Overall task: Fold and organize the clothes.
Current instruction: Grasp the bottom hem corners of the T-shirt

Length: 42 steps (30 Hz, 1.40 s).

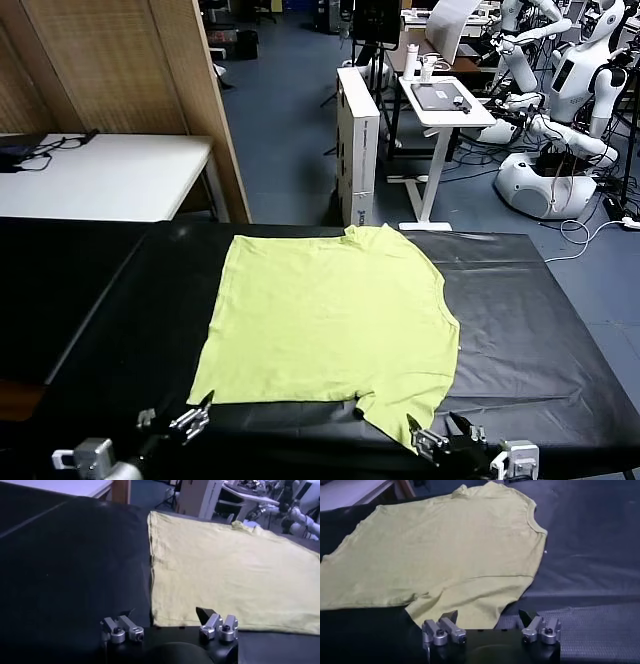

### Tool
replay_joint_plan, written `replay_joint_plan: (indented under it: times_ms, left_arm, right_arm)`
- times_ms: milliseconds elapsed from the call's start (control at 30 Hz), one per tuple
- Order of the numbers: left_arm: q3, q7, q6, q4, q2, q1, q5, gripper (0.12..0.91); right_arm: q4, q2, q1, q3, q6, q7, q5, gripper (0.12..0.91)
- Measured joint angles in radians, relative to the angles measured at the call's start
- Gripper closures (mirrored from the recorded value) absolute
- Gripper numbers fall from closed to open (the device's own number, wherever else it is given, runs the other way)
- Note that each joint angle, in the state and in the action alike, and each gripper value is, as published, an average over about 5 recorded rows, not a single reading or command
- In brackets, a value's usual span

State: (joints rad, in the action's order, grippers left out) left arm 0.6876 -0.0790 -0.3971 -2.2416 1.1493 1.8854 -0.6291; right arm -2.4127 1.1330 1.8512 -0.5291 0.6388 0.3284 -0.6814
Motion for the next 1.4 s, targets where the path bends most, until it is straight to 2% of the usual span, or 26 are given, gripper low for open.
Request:
replay_joint_plan:
  times_ms: [333, 467, 633, 800, 867, 1000, 1067, 1167, 1400]
  left_arm:
    - [-0.008, 0.000, 0.008, 0.003, 0.012, 0.009, 0.008, 0.126]
    - [-0.011, 0.001, 0.014, 0.005, 0.013, 0.009, 0.011, 0.170]
    - [-0.013, 0.001, 0.015, 0.009, 0.015, 0.008, 0.013, 0.302]
    - [-0.015, 0.000, 0.015, 0.013, 0.015, 0.009, 0.013, 0.359]
    - [-0.016, 0.000, 0.015, 0.014, 0.015, 0.008, 0.013, 0.416]
    - [-0.018, 0.001, 0.015, 0.016, 0.014, 0.006, 0.014, 0.621]
    - [-0.018, 0.002, 0.015, 0.016, 0.013, 0.006, 0.015, 0.744]
    - [-0.015, 0.001, 0.016, 0.013, 0.012, 0.009, 0.018, 0.860]
    - [0.032, -0.007, 0.039, -0.017, -0.007, 0.058, -0.027, 0.883]
  right_arm:
    - [0.018, 0.001, -0.018, 0.016, 0.000, -0.003, 0.004, 0.137]
    - [0.030, 0.001, -0.027, 0.022, 0.000, -0.005, 0.004, 0.241]
    - [0.035, 0.004, -0.025, 0.021, -0.002, -0.008, 0.005, 0.377]
    - [0.037, 0.006, -0.023, 0.017, -0.004, -0.010, 0.005, 0.543]
    - [0.038, 0.006, -0.023, 0.016, -0.004, -0.011, 0.005, 0.630]
    - [0.036, 0.006, -0.021, 0.015, -0.006, -0.013, 0.005, 0.832]
    - [0.031, 0.006, -0.017, 0.015, -0.006, -0.012, 0.006, 0.880]
    - [0.016, 0.002, -0.004, 0.009, -0.005, -0.006, 0.008, 0.885]
    - [-0.044, -0.017, 0.060, -0.006, 0.025, 0.018, 0.020, 0.885]
